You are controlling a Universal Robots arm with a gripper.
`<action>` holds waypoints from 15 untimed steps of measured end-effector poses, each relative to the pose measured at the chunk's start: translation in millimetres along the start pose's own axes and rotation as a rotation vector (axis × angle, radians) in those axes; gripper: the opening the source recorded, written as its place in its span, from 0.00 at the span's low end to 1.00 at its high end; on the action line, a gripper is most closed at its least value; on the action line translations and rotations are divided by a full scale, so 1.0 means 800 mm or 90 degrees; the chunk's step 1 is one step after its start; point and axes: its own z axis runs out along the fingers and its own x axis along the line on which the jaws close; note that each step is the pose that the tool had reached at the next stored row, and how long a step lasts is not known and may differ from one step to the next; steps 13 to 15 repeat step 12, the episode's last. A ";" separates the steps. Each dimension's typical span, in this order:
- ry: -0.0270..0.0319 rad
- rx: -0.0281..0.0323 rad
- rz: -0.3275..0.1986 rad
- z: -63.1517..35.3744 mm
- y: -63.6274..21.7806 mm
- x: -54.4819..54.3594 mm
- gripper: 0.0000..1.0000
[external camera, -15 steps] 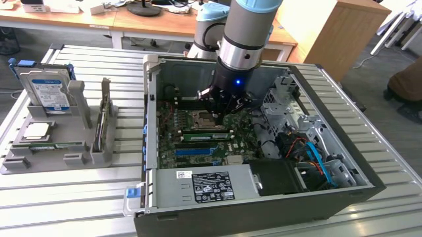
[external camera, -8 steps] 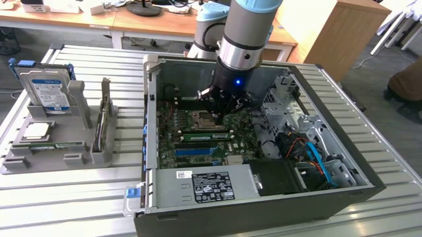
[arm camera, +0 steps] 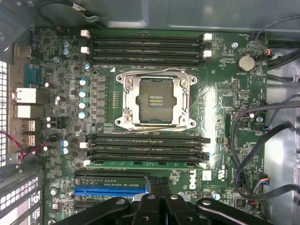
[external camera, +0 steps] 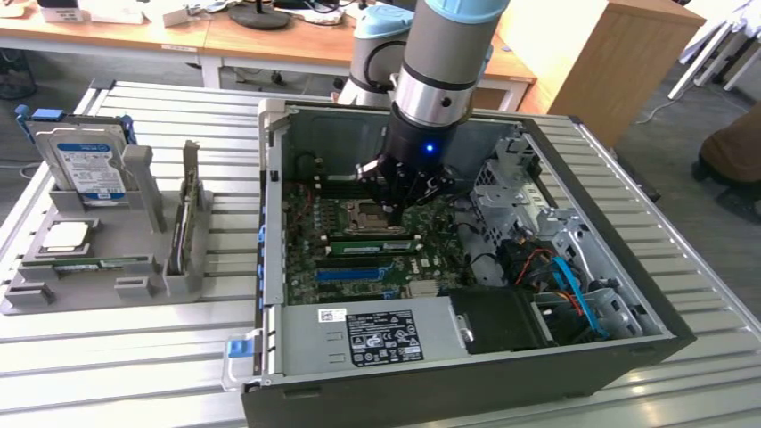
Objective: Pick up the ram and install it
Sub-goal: 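Press down the ram until it locks into place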
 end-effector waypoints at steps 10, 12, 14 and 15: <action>0.0002 0.0001 -0.015 0.000 0.000 0.000 0.11; 0.0002 0.0001 -0.015 0.000 0.000 0.000 0.11; 0.0002 0.0001 -0.015 0.000 0.000 0.000 0.11; 0.0002 0.0001 -0.015 0.000 0.000 0.000 0.11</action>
